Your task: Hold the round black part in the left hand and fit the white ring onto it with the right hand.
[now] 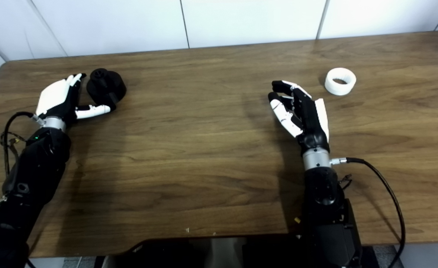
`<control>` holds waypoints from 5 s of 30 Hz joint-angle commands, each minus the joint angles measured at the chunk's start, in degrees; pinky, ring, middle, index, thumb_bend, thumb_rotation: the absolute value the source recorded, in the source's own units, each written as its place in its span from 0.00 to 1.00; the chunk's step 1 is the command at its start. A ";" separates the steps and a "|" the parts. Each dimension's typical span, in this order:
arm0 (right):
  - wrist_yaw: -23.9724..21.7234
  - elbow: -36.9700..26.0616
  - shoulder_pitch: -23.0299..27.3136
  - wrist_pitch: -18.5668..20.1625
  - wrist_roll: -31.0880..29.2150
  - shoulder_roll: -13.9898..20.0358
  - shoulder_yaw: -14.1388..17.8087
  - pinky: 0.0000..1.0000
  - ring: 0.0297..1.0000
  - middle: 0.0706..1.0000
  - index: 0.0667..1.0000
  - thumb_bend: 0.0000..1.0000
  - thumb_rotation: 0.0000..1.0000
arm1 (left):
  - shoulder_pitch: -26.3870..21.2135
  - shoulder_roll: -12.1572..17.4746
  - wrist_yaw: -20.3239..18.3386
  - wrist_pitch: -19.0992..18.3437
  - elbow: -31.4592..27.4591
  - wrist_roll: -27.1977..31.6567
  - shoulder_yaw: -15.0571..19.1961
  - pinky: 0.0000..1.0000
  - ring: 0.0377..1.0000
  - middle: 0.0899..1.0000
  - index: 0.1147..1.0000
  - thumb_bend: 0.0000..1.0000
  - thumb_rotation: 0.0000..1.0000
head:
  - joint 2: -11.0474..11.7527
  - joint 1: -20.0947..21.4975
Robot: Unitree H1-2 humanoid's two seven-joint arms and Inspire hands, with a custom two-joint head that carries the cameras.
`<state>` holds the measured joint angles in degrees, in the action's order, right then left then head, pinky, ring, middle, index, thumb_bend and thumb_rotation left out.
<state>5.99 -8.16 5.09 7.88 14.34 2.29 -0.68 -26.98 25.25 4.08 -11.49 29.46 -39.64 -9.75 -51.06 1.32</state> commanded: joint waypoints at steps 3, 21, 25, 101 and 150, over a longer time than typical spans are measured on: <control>0.14 -2.36 1.16 -1.09 -0.06 -0.17 0.04 0.68 0.68 0.74 0.72 0.47 0.60 | -3.71 0.40 1.95 0.50 0.63 0.73 0.15 1.00 1.00 1.00 0.94 1.00 0.62 | 0.06 0.08; 0.50 -2.07 0.92 -1.55 -0.08 -0.47 0.11 0.67 0.68 0.73 0.71 0.46 0.59 | -4.72 -0.65 2.42 0.93 1.56 3.09 0.09 1.00 1.00 1.00 0.92 1.00 0.59 | 0.25 0.27; 0.53 -2.21 0.92 -1.34 0.47 -0.31 -0.02 0.67 0.68 0.73 0.72 0.46 0.60 | -5.21 -0.72 2.48 0.77 2.12 2.84 -0.57 1.00 1.00 1.00 0.93 1.00 0.62 | 0.23 0.41; 0.62 -3.35 1.15 -0.63 1.22 0.29 0.70 0.61 0.68 0.74 0.71 0.48 0.63 | -1.14 -10.15 5.25 8.21 1.53 13.39 -2.53 1.00 1.00 1.00 0.57 0.95 0.26 | -0.45 0.58; 0.85 -2.82 2.14 -2.17 1.59 1.24 1.18 0.65 0.68 0.73 0.72 0.48 0.66 | 2.84 -12.67 -6.13 13.72 -13.48 10.88 -13.26 1.00 1.00 1.00 0.57 1.00 0.29 | -0.14 0.81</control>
<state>6.30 -9.36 5.02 8.33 16.15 3.34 0.31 -23.46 12.84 -0.46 -0.45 17.44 -27.30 -21.51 -51.15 2.11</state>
